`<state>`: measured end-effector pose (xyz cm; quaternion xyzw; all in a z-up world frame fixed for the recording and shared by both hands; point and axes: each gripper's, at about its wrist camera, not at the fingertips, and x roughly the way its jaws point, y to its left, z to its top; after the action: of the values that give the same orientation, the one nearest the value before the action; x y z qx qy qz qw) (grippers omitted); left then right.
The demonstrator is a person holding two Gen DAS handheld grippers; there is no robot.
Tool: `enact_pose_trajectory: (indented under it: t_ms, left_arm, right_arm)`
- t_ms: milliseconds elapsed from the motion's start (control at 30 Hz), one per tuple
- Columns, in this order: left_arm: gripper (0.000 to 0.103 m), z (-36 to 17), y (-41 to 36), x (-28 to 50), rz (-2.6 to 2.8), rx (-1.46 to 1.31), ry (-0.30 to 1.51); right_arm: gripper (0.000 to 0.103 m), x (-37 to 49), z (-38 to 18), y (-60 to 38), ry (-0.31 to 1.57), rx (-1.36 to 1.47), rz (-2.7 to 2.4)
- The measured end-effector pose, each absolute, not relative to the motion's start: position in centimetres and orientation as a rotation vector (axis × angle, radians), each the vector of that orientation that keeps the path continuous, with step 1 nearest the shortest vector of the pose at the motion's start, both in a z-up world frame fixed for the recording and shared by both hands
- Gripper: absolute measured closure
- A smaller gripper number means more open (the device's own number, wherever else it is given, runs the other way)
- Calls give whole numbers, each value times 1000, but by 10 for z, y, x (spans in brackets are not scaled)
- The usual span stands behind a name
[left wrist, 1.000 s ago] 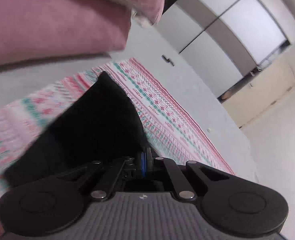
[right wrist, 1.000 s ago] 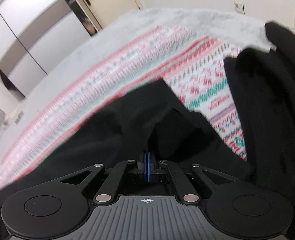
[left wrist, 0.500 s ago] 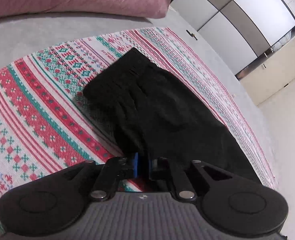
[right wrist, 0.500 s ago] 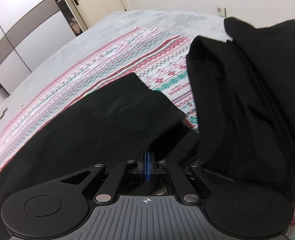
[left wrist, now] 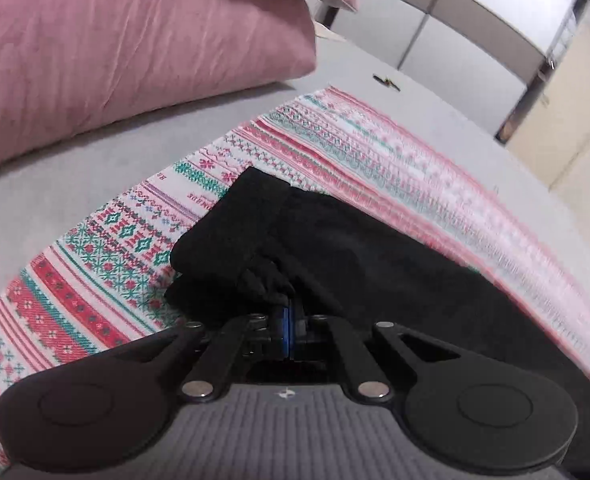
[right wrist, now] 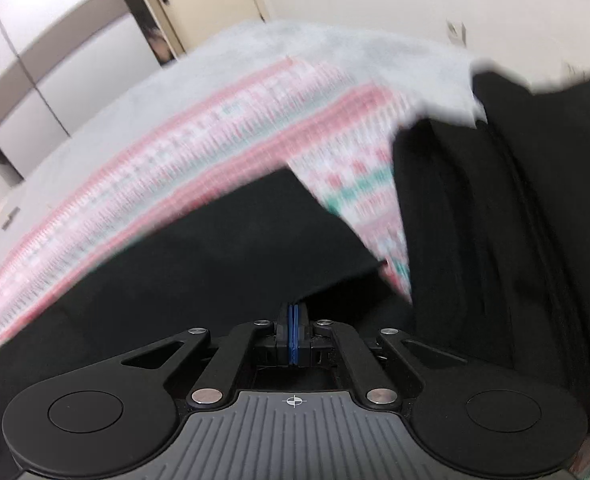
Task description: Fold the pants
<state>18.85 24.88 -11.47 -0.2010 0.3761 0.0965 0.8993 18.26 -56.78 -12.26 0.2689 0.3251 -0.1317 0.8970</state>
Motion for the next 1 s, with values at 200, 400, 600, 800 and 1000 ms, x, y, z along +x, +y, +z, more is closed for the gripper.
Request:
enact_pose_trajectory:
  t_ms: [200, 400, 600, 800, 1000]
  left_arm:
    - [71, -149, 268, 170, 177, -522, 824]
    - [17, -133, 279, 155, 208, -552, 805]
    - [12, -148, 291, 154, 169, -768, 730]
    - [8, -144, 282, 170, 189, -744, 712]
    - [0, -153, 283, 182, 169, -823, 650]
  right_arm:
    - [103, 166, -134, -568, 677, 559, -270]
    - [103, 142, -170, -588, 680, 716, -294]
    - [65, 122, -168, -602, 597, 879, -280]
    - [58, 148, -171, -593, 673, 861, -358]
    - [52, 173, -163, -575, 697, 798, -450]
